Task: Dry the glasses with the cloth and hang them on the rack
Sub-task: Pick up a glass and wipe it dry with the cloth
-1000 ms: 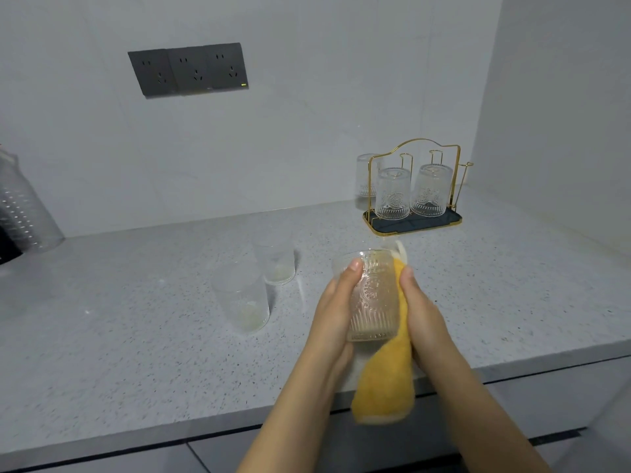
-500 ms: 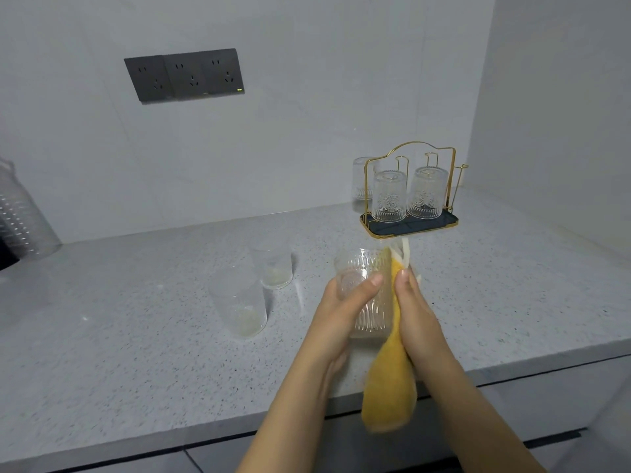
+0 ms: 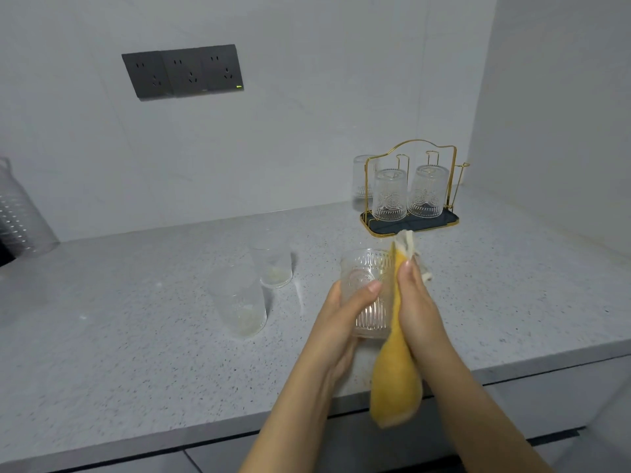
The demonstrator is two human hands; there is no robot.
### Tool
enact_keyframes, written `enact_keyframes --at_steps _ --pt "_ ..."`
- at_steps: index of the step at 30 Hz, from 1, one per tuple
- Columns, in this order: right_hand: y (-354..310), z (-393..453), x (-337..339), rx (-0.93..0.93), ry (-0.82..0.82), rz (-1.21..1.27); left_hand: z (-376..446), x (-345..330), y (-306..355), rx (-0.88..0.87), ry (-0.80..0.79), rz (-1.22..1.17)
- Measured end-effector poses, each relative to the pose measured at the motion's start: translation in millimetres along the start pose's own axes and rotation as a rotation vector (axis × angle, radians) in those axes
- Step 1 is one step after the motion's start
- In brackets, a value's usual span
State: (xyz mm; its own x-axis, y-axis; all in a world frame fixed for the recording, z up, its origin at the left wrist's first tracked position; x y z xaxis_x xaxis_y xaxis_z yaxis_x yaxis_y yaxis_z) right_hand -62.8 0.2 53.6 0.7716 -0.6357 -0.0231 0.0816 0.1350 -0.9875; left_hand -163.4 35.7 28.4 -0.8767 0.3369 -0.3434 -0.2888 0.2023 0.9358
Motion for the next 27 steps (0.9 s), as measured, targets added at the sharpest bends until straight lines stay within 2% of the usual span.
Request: enact_keyframes --at_steps 2,4,9,12,16,18,21,24,27 --pt "5 12 7 -0.094 0.059 0.029 -2 -5 -2 0.031 -0.024 -0.066" --pt "2 6 3 -0.082 0.026 0.006 1 -3 2 0.0 0.005 -0.08" --pt "-7 -35 -24 0.183 -0.16 -0.006 10 13 15 0.002 0.153 -0.109" --pt "-12 -29 -20 0.196 -0.085 0.037 3 8 14 -0.026 0.103 0.023" --pt "12 5 -2 -0.101 0.063 0.103 2 3 10 -0.001 0.016 0.075" --pt "19 6 0 -0.16 0.087 0.1 5 1 9 0.049 -0.006 0.035" --pt "12 -19 -15 -0.018 0.007 0.085 13 6 7 0.078 0.036 -0.021" --pt "6 -32 -22 0.143 -0.012 0.09 15 19 3 0.049 0.172 0.097" --pt "10 -12 -6 0.045 0.105 0.051 10 24 2 0.031 0.184 0.213"
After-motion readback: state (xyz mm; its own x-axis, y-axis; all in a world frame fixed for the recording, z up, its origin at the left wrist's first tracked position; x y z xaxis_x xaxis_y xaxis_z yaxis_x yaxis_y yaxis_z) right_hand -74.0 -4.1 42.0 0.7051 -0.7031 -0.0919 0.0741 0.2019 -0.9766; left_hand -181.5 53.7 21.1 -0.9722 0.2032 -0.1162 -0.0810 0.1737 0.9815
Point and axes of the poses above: each hand's wrist, its own z-axis towards the middle knuckle, its own x-axis out of the back of the hand, y = z × x, the point moved 8 cm from there along z, towards the middle knuckle, and after that the axes turned 10 degrees about y, right-handed, at the moved point
